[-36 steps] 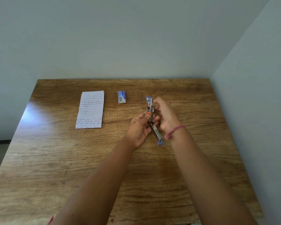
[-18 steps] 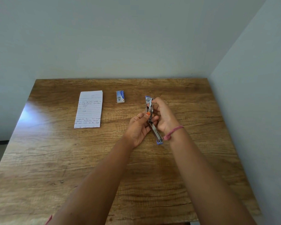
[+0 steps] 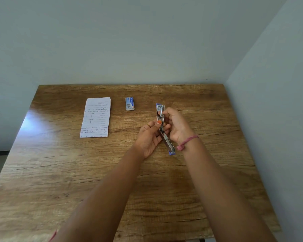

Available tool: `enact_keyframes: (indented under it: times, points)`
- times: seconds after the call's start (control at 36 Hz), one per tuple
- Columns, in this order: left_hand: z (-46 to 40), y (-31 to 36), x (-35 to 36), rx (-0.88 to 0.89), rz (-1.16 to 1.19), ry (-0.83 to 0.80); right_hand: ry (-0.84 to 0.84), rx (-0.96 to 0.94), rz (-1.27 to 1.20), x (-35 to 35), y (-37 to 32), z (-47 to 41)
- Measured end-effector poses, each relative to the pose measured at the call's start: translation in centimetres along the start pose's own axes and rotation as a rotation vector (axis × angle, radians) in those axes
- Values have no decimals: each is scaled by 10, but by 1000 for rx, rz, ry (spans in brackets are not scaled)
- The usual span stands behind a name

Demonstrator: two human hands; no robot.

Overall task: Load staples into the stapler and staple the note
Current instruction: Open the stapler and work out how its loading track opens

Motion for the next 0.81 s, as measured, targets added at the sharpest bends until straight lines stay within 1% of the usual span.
enact_keyframes:
  times: [0.17, 0.31, 0.5, 0.69, 0.81]
  points:
    - [1, 1, 1, 6, 5, -8, -21, -23, -52, -2, 8, 2]
    - [2, 1, 1, 14, -4, -3, 0, -56, -25, -2, 15, 3]
    - [2, 0, 0, 11, 3, -2, -44, -80, -47, -3, 17, 7]
    - [2, 1, 0, 6, 8, 3, -19, -52, -40, -1, 16, 4]
    - [1, 1, -1, 6, 12, 13, 12, -58, 24, -1, 16, 3]
Point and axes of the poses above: each hand's wrist, its own z-axis away from the middle knuckle, its own x-axis out of the palm, y = z × x, the point moved 3 cm from there along -z, towards the middle knuckle, and after that the axes turned 2 degrees about -y, right-handed, at the moved point
